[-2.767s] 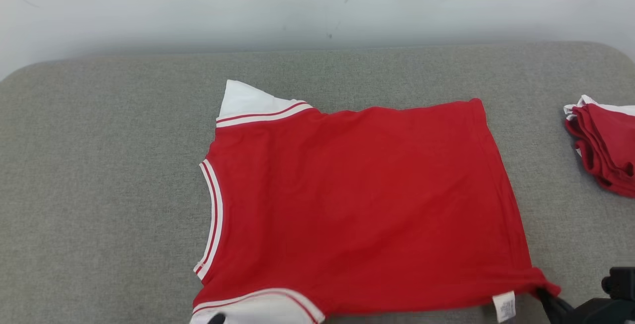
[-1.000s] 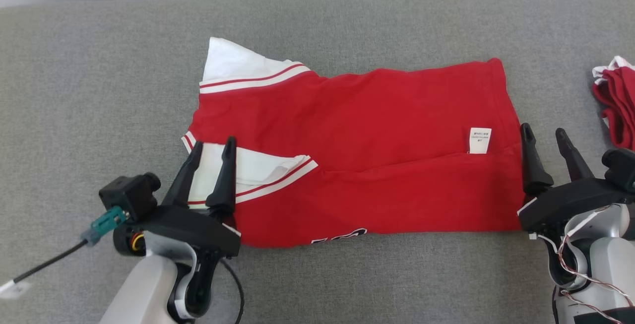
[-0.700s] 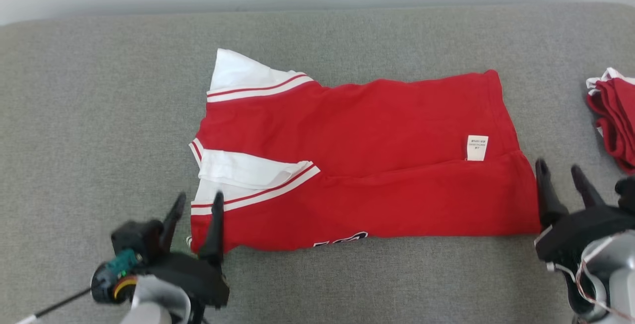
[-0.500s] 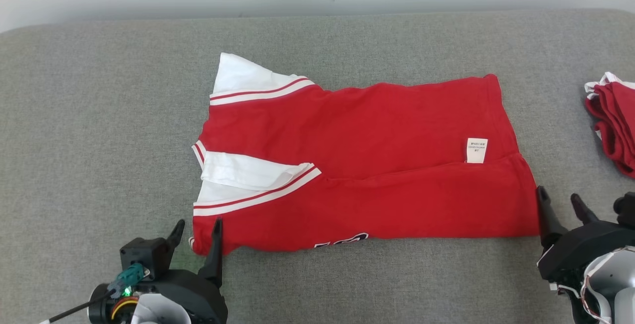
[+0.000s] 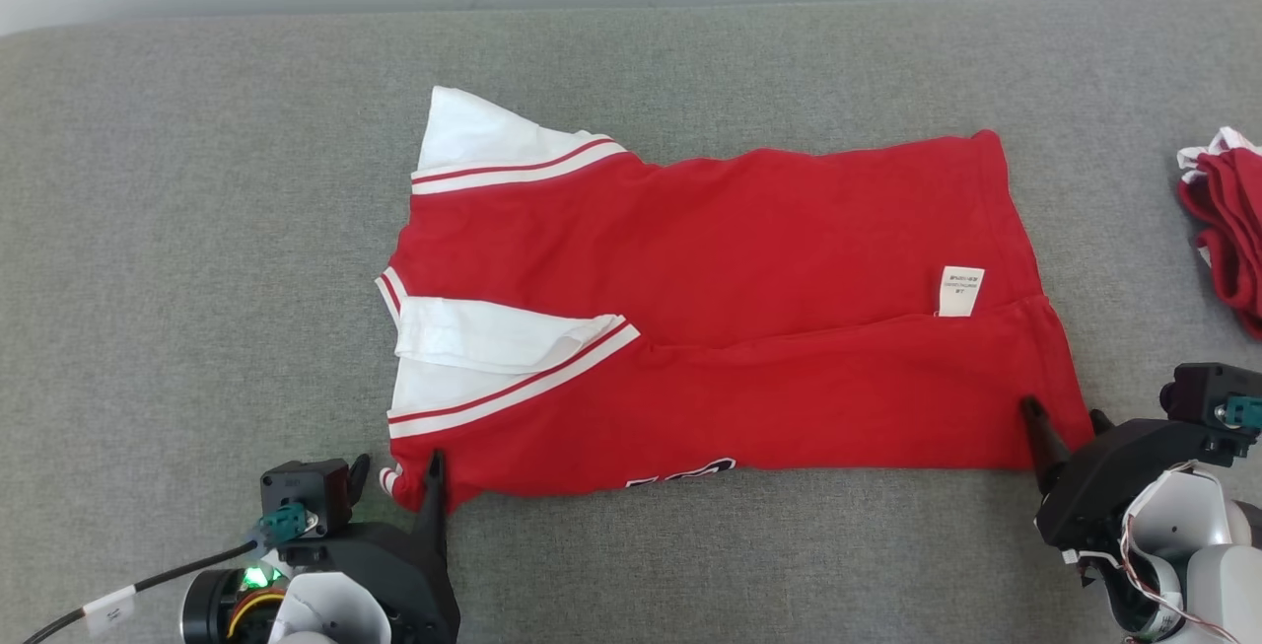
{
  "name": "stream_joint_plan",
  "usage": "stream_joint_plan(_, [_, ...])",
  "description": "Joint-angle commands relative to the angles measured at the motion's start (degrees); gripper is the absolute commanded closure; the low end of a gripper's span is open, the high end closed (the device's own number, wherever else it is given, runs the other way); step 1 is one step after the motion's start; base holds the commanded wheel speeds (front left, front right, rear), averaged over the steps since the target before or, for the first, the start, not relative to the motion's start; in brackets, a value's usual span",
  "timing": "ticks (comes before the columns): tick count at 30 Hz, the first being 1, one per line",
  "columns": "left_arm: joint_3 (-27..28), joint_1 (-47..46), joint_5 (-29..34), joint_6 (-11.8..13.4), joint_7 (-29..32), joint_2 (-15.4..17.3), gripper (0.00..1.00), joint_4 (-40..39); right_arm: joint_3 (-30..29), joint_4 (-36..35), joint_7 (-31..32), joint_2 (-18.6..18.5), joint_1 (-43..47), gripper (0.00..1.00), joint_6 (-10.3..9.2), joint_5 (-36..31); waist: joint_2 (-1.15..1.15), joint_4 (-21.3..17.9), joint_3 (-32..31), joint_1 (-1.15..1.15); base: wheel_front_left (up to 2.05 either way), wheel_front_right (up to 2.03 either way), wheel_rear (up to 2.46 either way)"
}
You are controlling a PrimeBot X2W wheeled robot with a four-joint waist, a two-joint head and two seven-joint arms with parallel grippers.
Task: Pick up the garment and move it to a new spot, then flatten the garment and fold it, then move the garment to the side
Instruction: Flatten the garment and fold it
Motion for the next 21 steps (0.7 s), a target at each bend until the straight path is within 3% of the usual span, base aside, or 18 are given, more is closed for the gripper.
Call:
stream_joint_plan(1, [-0.7,0.3,-0.5,0.2,1.0,0.0,0.0,0.4,-0.6,0.3,0.7,0.4,-0.5,0.0,-0.14,-0.6,0.0,0.2,0.0,0.0,0.0,0.0,0.0])
stream_joint_plan(5, [-1.2,0.5,-0.7,0.2,2.3,0.1,0.0,0.4,-1.3,0.7,2.4,1.0,-0.4,0.0,-0.14,-0.6,0.0,0.5,-0.1,0.0,0.0,0.0,0.0])
stream_joint_plan(6, [-1.5,0.6,-0.9,0.2,2.8,0.2,0.0,0.6,-1.1,0.9,2.8,1.0,-0.3,0.1,-0.14,-0.7,0.0,0.5,-0.2,0.0,0.0,0.0,0.0])
stream_joint_plan(7, [-1.7,0.8,-1.3,-0.1,3.5,0.1,0.52,0.8,-1.2,1.2,3.3,1.1,-0.2,0.32,-0.14,-0.7,0.0,0.4,-0.3,0.0,0.0,0.0,0.0])
stream_joint_plan(8, [-2.0,1.0,-1.6,-0.4,4.1,0.0,0.94,0.9,-1.1,1.3,3.8,1.2,-0.1,0.56,-0.14,-0.6,0.0,0.4,-0.4,0.0,0.0,0.0,0.0])
stream_joint_plan(9, [-2.3,1.4,-1.9,-0.7,4.8,-0.1,1.0,1.1,-1.1,1.4,4.3,1.3,0.2,0.83,-0.14,-0.6,0.0,0.3,-0.6,0.0,0.0,0.0,0.0])
stream_joint_plan(10, [-2.6,1.8,-2.0,-1.0,5.5,-0.1,1.0,1.2,-0.9,1.3,4.6,1.3,0.5,1.0,-0.14,-0.5,0.0,0.3,-0.8,0.0,0.0,0.0,0.0])
stream_joint_plan(15, [-2.4,4.2,-4.7,-2.2,6.7,0.1,1.0,-0.3,-1.5,-1.3,4.7,1.3,2.6,1.0,-0.14,1.3,0.0,0.1,-2.4,0.0,0.0,0.0,0.0])
stream_joint_plan(21, [-1.6,9.0,-6.7,-1.8,8.5,3.0,1.0,-5.6,-2.0,-6.3,6.7,1.5,8.0,1.0,-0.14,5.4,0.0,0.1,-4.8,0.0,0.0,0.0,0.0])
